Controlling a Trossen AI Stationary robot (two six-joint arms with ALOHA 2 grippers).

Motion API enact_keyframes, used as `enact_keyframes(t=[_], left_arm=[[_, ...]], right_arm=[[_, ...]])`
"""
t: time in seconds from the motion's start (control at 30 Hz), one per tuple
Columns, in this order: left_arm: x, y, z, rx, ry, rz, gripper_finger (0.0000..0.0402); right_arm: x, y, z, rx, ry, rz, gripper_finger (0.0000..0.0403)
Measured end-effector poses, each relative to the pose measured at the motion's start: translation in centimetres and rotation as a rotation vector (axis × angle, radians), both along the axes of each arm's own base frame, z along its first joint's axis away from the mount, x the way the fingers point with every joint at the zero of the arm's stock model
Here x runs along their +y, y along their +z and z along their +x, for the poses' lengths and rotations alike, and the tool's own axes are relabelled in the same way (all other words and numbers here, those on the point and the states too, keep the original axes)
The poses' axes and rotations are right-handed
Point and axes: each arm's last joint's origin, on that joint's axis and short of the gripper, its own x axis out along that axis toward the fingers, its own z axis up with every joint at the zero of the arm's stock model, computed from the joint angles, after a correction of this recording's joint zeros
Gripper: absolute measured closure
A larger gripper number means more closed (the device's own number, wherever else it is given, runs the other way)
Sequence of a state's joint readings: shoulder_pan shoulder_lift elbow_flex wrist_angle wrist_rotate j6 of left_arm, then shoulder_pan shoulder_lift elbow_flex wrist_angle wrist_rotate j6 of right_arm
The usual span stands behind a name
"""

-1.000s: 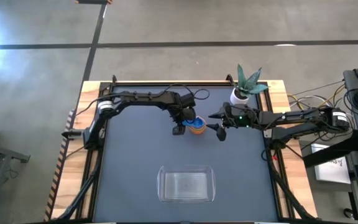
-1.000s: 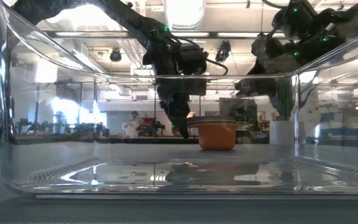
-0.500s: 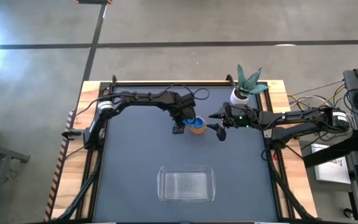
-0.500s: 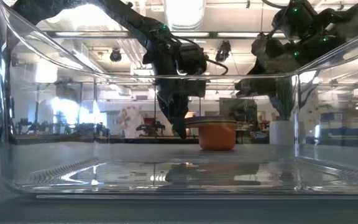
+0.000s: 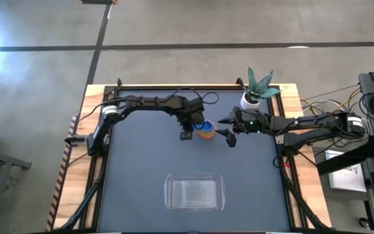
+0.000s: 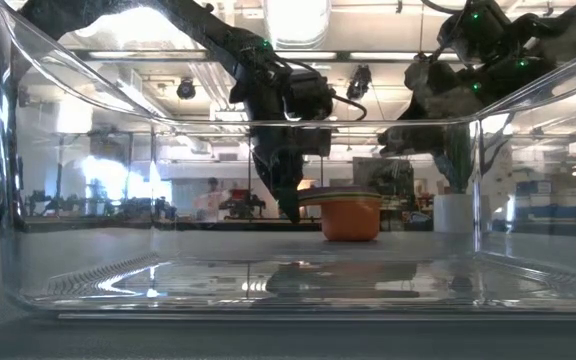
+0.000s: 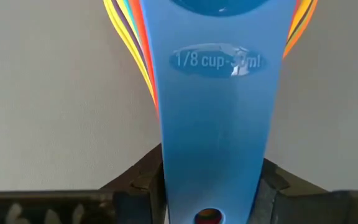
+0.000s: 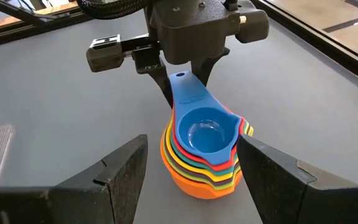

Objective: Nest measuring cups in basket
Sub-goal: Put the stacked measuring cups into the transparent bin

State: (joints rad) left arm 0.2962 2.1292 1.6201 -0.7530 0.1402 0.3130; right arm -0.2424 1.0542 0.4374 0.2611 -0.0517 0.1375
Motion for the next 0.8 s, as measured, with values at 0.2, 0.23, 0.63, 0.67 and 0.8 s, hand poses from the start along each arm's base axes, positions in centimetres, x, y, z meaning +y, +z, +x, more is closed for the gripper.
enact_keyframes(t=[0.2,0.23,0.63,0.67,0.8], left_arm=[[0.0,0.0,0.0,-0.002,-0.002,0.002,0.0281],[0.0,0.0,0.0,-0.003,-0.002,0.002,0.0281],[0.0,0.0,0.0,-0.004,0.000,0.003,0.0283],[0.0,0.0,0.0,-0.004,0.000,0.003,0.0283],[0.0,0.0,0.0,-0.004,0.002,0.002,0.0283]], right_arm=[[0.0,0.0,0.0,-0.001,0.000,-0.001,0.0165],[0.0,0.0,0.0,-0.001,0.000,-0.001,0.0165],[0.1,0.4,-0.1,-0.020,0.008,-0.001,0.0165],[0.1,0.5,-0.2,-0.028,0.011,-0.002,0.0165],[0.2,1.1,-0.5,-0.055,0.019,-0.005,0.0165]])
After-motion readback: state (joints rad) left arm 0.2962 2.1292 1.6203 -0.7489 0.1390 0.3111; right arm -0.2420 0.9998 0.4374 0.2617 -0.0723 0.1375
